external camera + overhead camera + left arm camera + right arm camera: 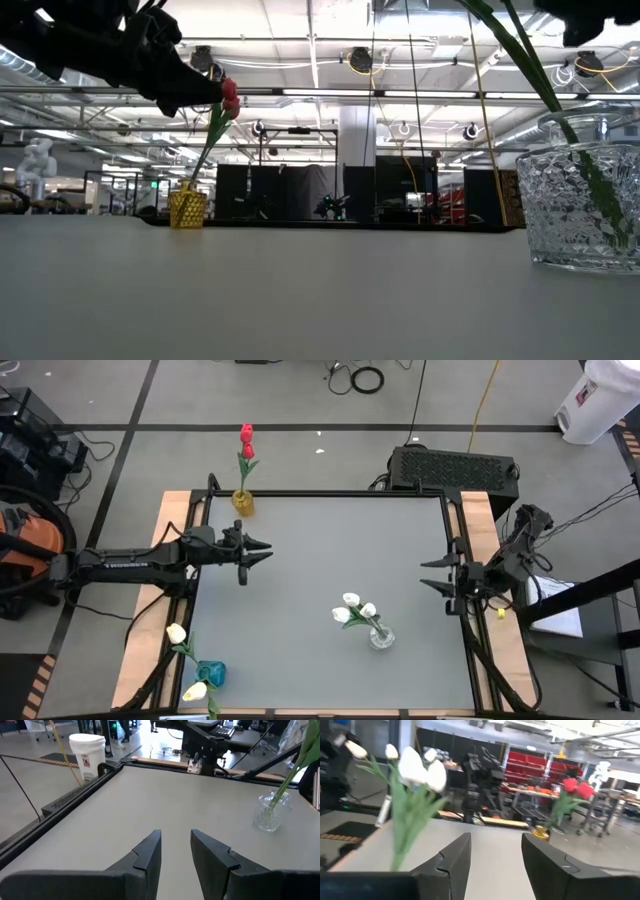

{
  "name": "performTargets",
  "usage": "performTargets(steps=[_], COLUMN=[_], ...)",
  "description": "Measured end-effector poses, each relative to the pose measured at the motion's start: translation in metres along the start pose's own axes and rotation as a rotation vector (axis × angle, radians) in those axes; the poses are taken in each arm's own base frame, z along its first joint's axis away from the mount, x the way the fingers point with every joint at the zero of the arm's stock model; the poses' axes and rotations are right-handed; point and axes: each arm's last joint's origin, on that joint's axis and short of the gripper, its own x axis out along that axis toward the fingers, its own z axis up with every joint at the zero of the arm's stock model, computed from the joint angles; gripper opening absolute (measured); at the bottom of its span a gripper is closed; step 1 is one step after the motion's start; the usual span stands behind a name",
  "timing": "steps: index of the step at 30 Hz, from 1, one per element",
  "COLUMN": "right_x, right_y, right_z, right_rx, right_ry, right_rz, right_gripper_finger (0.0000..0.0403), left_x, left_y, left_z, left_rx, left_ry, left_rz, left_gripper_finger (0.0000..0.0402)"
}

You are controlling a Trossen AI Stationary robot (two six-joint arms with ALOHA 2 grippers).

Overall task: Sort flowers into vase by color
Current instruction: Return to Home Position

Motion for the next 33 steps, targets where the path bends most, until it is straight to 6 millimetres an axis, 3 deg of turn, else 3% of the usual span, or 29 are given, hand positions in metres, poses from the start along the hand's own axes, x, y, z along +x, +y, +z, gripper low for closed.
performTargets(steps=[18,23,33], right_x=[-0.012,-0.01,-0.007], right_y=[-0.015,-0.01,-0.002], right_z=[-0.018,-0.038,-0.062], right_rx=[0.098,0.1,0.14], right_ry=[0.082,0.113,0.149], right_rz=[-0.06,-0.16,-0.167], right_gripper_finger=[0.0167,0.0167,0.0167], left_x=[0.007,0.007,0.006], left_y=[0.001,0.001,0.002], left_z=[-0.004,-0.009,-0.026], left_rx=[0.063,0.079,-0.025], left_ry=[0.032,0.033,0.087], left_rz=[0.001,0.0,0.004], left_gripper_finger=[0.0111,0.0111,0.0111])
